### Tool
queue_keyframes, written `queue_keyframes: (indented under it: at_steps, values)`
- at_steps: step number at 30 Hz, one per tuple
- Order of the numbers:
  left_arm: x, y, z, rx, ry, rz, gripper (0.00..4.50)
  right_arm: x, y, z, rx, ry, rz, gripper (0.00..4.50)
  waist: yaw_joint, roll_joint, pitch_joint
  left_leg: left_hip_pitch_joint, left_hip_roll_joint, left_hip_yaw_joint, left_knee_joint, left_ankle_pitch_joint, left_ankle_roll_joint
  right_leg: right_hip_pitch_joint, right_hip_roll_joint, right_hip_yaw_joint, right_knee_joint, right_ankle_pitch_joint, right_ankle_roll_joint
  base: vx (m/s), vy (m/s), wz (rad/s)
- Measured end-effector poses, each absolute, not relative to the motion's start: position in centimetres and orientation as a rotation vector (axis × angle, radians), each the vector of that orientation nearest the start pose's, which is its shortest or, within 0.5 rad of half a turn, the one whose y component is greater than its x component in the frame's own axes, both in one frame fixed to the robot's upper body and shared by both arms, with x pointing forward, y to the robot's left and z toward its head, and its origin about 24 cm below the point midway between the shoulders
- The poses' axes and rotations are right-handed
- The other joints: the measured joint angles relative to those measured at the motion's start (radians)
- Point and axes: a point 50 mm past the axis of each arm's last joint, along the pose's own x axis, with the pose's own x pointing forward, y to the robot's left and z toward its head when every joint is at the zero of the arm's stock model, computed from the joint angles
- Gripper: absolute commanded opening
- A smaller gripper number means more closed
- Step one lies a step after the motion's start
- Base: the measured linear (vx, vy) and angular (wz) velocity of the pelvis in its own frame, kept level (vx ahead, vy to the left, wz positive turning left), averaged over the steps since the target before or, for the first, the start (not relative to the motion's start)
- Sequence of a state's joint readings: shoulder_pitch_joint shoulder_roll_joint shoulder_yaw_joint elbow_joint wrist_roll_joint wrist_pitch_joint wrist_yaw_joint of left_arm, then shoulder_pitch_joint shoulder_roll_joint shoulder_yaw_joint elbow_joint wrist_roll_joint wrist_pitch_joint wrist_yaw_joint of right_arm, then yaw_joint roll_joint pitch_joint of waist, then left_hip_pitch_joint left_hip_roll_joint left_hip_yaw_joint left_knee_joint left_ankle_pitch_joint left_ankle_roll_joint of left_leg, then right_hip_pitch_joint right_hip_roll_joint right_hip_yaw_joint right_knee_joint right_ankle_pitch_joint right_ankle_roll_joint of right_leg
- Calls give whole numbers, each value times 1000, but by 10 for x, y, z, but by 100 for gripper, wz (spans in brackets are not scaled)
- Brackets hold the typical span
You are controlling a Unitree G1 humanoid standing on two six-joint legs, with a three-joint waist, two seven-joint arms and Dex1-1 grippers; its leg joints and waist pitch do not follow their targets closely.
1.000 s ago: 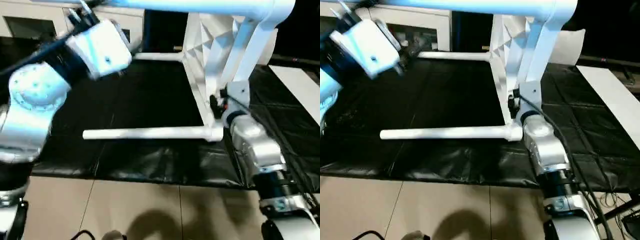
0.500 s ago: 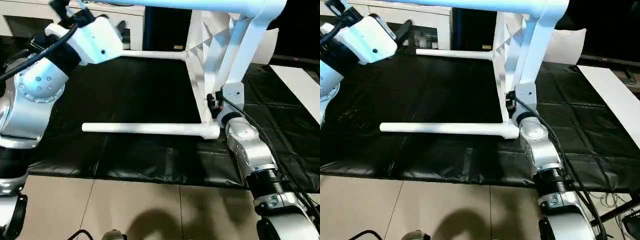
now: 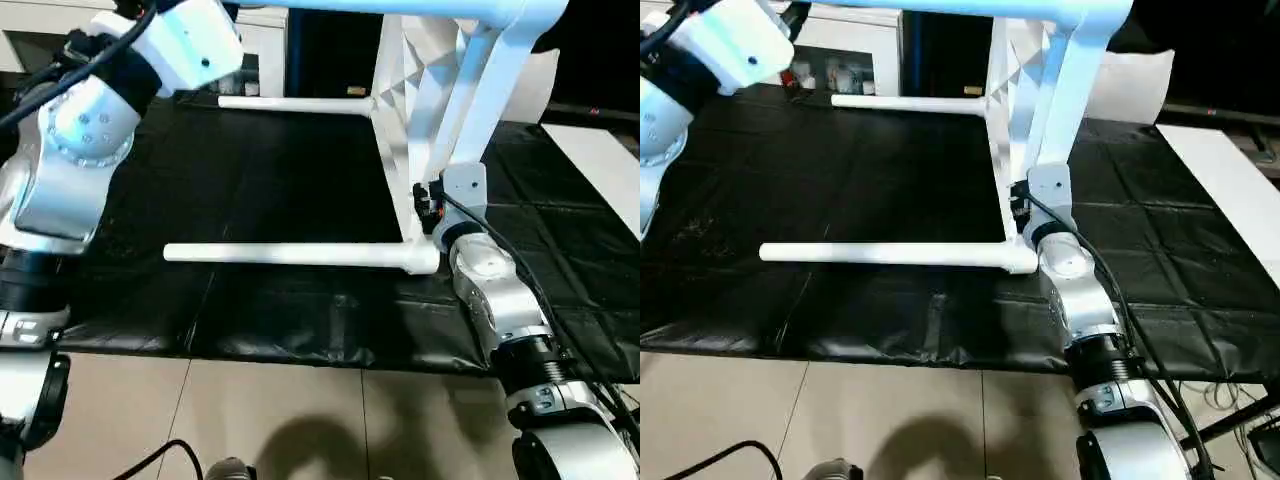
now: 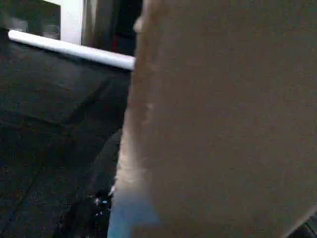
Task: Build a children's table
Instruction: Flip table
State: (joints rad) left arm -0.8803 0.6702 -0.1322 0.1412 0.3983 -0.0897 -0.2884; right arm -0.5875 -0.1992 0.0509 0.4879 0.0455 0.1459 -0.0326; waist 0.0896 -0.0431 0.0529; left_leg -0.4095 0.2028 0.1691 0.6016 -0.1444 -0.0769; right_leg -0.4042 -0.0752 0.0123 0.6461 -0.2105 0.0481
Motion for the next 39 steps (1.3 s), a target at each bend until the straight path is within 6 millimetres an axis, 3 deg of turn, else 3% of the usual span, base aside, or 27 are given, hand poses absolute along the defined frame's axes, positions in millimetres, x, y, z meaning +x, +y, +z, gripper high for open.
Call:
queue_keyframes:
  at_steps: [9,14,20,23,25,32,39]
  values:
    - [342,172,293,1195,-621,-203,219,363,-168,102,-279,54,80,207,6,16,2,0,-2,2,0,0,0,0,-3,1,0,0,0,0,0,0]
    - [337,179,303,1118,-599,-228,210,376,-198,156,-415,71,183,207,0,39,2,-1,-6,3,-2,0,2,-2,-5,2,0,-2,2,0,0,0]
    - [334,190,310,960,-544,-255,194,380,-221,230,-577,16,224,207,6,39,2,-1,-4,3,-4,0,2,-2,-2,0,1,-5,-3,0,0,0]
    - [334,197,304,855,-485,-274,183,379,-226,261,-626,-15,252,277,14,39,2,0,-1,3,-2,-1,3,-1,-2,0,1,-5,-3,0,0,0]
    - [334,204,295,772,-430,-273,181,377,-223,278,-652,-32,309,280,15,40,2,1,-1,3,-1,-1,3,1,-3,0,1,-5,-3,0,0,0]
    - [332,217,273,581,-316,-218,177,378,-209,302,-702,-150,454,348,23,31,0,6,0,3,2,-1,3,7,-4,-2,1,-5,-1,0,0,0]
    - [336,223,247,409,-170,-173,177,371,-189,323,-676,-434,577,422,18,27,2,7,-2,2,2,-1,3,2,-7,-4,0,-6,-1,0,0,0]
